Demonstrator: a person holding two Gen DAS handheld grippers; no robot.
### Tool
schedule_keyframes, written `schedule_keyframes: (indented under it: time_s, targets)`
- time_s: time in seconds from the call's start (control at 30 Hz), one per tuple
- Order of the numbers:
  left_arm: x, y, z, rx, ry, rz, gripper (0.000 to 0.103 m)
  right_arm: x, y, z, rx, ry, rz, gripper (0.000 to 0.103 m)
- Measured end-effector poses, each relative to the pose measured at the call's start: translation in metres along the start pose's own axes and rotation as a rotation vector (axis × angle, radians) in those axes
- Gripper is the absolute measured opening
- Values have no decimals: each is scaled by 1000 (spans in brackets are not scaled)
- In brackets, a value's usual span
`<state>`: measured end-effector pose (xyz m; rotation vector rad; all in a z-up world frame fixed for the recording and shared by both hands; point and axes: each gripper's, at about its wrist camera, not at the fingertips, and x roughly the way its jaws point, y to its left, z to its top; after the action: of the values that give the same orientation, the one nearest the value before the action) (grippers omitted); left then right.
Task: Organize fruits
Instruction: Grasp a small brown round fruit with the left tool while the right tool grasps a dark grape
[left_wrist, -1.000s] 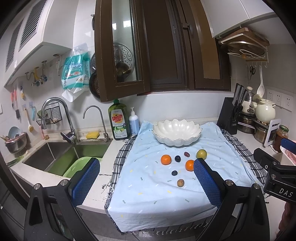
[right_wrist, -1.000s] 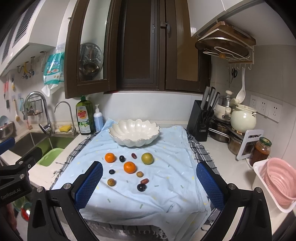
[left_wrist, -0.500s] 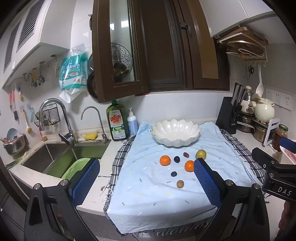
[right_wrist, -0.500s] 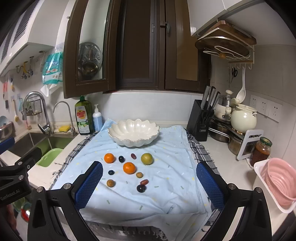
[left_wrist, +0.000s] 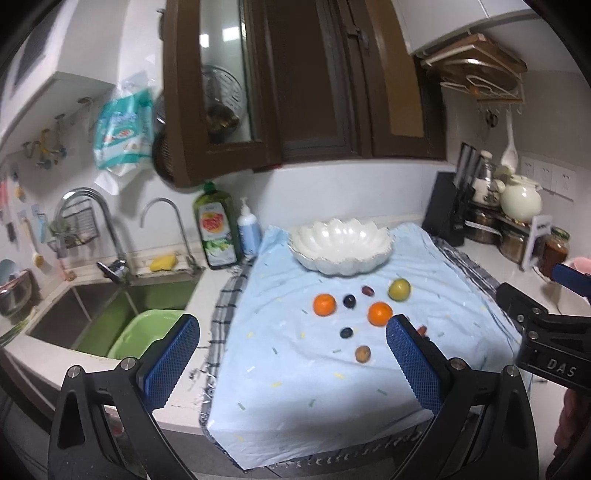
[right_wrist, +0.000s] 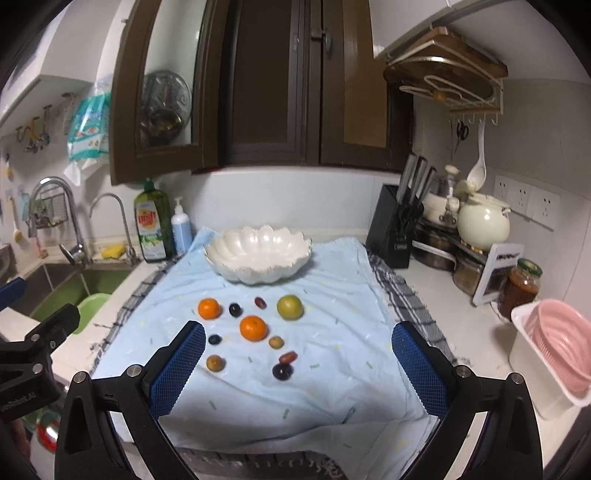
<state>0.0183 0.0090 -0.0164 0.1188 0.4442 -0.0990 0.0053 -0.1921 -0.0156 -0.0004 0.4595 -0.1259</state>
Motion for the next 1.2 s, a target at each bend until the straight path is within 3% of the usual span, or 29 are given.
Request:
schedule_keyframes:
  time_s: [0.13, 0.37, 0.6, 0.83, 1.2]
  targets:
    - [19, -5, -6, 37, 31, -41, 102, 17, 5, -10, -18, 44, 7, 102]
    - [66, -18, -13, 61, 87, -100, 91, 63, 6, -23, -37, 96, 18, 102]
    - [123, -41, -30, 117, 170, -160, 75, 115, 7, -38, -87, 166, 65, 90]
    - [161, -59, -47, 151, 236, -218, 66, 156, 8, -56, -108, 260, 112, 78]
    - [197, -75, -65, 171, 310, -279, 48, 187, 12, -77, -111, 338, 150, 61]
